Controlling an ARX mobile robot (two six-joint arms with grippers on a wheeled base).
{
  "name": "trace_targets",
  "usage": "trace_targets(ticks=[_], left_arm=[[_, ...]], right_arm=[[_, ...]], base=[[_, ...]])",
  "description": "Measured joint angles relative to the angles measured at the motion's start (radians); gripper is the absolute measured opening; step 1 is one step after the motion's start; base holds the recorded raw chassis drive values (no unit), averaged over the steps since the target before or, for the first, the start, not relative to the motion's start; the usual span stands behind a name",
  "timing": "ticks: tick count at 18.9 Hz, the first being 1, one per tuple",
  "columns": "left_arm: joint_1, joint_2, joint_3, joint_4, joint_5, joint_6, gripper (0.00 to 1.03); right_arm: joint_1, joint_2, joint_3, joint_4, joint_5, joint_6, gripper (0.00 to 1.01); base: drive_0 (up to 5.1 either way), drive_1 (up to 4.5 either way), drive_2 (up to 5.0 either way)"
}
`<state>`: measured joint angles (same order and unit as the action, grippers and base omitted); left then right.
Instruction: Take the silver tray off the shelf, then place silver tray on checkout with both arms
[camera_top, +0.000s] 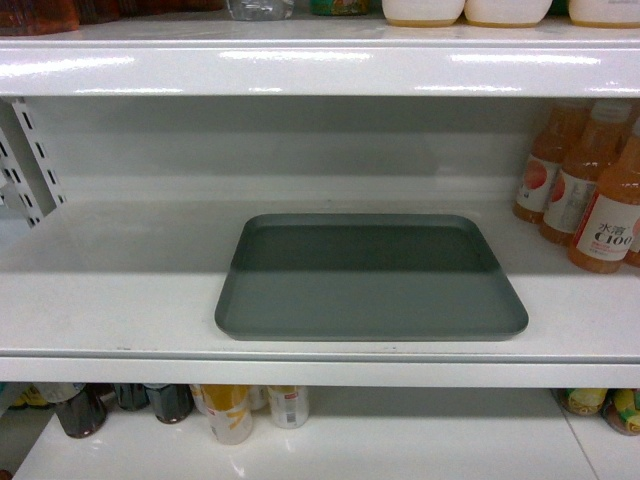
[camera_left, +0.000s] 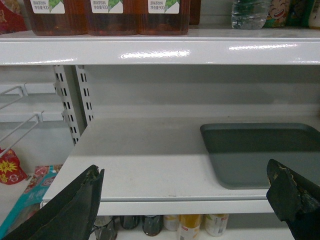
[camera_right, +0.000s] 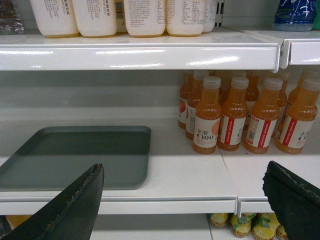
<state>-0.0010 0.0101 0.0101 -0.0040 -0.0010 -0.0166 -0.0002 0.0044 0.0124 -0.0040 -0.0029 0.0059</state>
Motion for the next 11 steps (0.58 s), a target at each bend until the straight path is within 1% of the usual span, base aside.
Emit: trace_targets(ticks=[4, 5, 6, 7, 8, 9, 10, 11], left_arm=[[0.000, 0.000, 0.000, 0.000, 0.000, 0.000, 0.98], [-0.005, 0.005, 0.005, -0.026, -0.016, -0.001, 0.98], [-0.081, 0.119, 0.076, -0.188, -0.169, -0.016, 0.98], [-0.138, 0.322, 0.139, -0.168, -0.264, -0.028, 0.98], [-0.157, 0.516, 0.173, -0.048, -0.280, -0.034, 0.98], [-0.157, 0.705, 0.192, 0.070, -0.281, -0.035, 0.98], [-0.157, 0.879, 0.224, 0.173, -0.257, -0.036, 0.98], [-0.165, 1.048, 0.269, 0.258, -0.228, -0.039, 0.98]], right_arm=[[0.000, 0.000, 0.000, 0.000, 0.000, 0.000, 0.98], [0.000, 0.000, 0.000, 0.000, 0.000, 0.000, 0.98], [-0.014, 0.017, 0.017, -0.068, -0.034, -0.007, 0.98], [-0.033, 0.158, 0.055, -0.100, -0.132, -0.022, 0.98], [-0.023, 0.351, 0.080, 0.005, -0.157, -0.026, 0.98], [0.002, 0.525, 0.092, 0.128, -0.156, -0.030, 0.98], [0.020, 0.691, 0.111, 0.237, -0.150, -0.033, 0.98], [0.020, 0.855, 0.142, 0.336, -0.158, -0.031, 0.98]], base=[[0.0, 0.00, 0.0], [0.0, 0.00, 0.0], [0.0, 0.00, 0.0], [0.0, 0.00, 0.0], [0.0, 0.00, 0.0], [0.0, 0.00, 0.0], [0.0, 0.00, 0.0], [0.0, 0.00, 0.0]])
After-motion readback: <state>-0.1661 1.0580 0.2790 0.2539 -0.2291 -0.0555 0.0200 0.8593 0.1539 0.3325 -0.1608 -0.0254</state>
